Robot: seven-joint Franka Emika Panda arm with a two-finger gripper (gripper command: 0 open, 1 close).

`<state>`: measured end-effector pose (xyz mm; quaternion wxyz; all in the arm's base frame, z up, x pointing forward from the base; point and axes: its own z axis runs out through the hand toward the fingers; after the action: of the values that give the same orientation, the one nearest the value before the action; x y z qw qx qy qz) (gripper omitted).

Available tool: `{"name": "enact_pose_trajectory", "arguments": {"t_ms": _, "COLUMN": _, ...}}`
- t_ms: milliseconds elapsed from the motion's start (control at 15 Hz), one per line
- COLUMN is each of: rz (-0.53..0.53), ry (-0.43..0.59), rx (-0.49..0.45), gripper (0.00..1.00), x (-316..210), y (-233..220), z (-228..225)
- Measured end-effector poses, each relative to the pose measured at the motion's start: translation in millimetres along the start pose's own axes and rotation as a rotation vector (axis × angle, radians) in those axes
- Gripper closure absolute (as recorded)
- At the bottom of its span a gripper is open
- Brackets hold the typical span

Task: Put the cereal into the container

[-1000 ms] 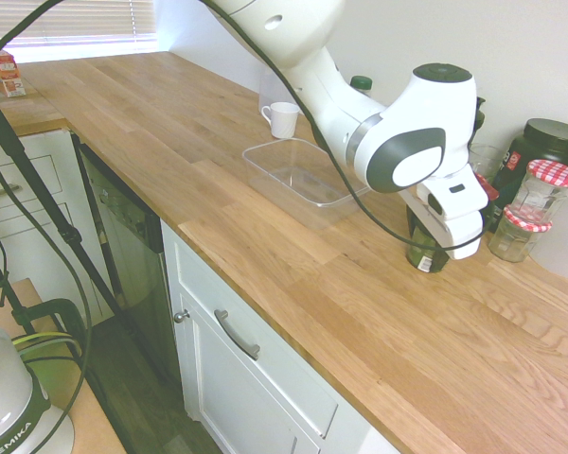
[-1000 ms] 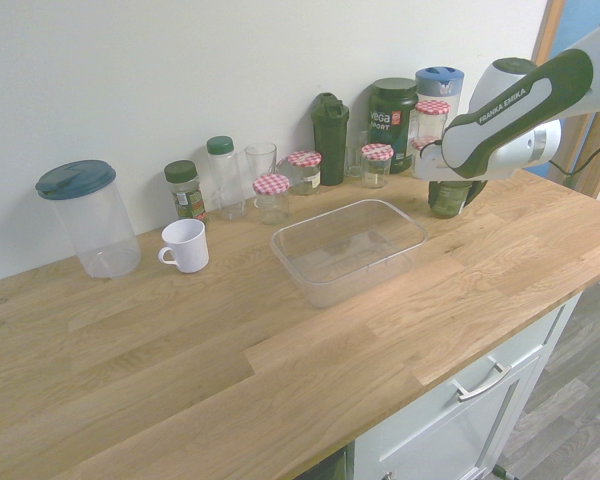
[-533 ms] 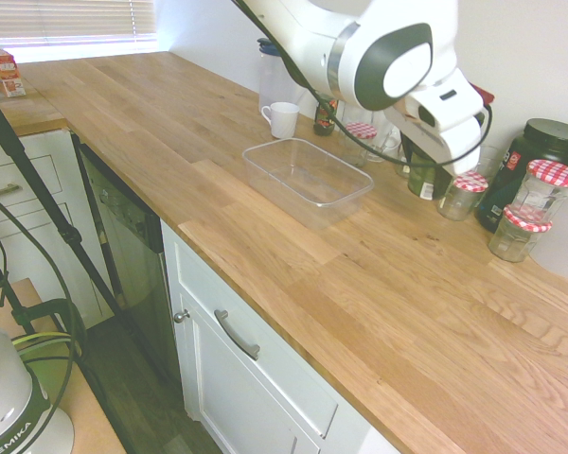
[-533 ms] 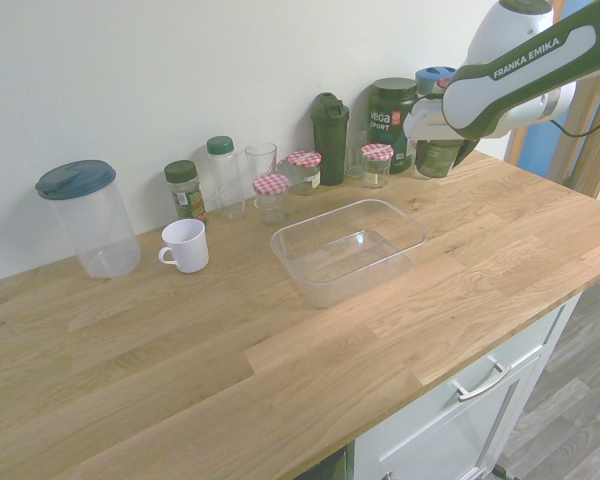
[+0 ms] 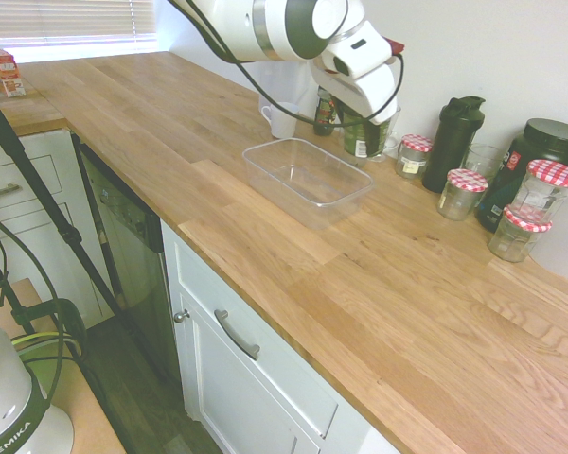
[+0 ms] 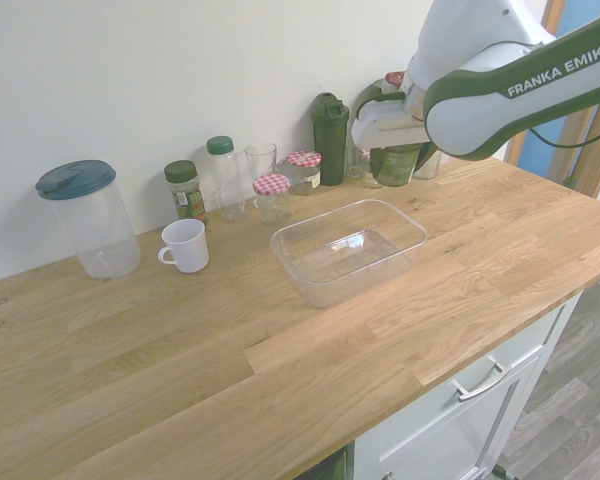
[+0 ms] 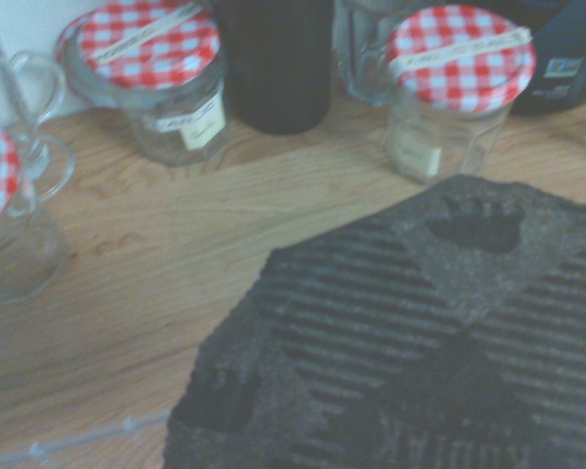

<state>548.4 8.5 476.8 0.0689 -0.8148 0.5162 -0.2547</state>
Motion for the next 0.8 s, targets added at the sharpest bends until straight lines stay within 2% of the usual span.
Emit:
{"name": "enact_pose_trajectory", "arguments": {"t_ms": 333, "rz": -0.044, "ry": -0.001, "rx": -0.008, "gripper": 1.0, "x": -71, "y": -15, "z": 5}}
{"name": "enact_pose_trajectory", "arguments": {"t_ms": 800, "rz": -0.034, "ry": -0.015, "rx": -0.088, "gripper": 1.0, "x": -75, "y": -16, "z": 71}}
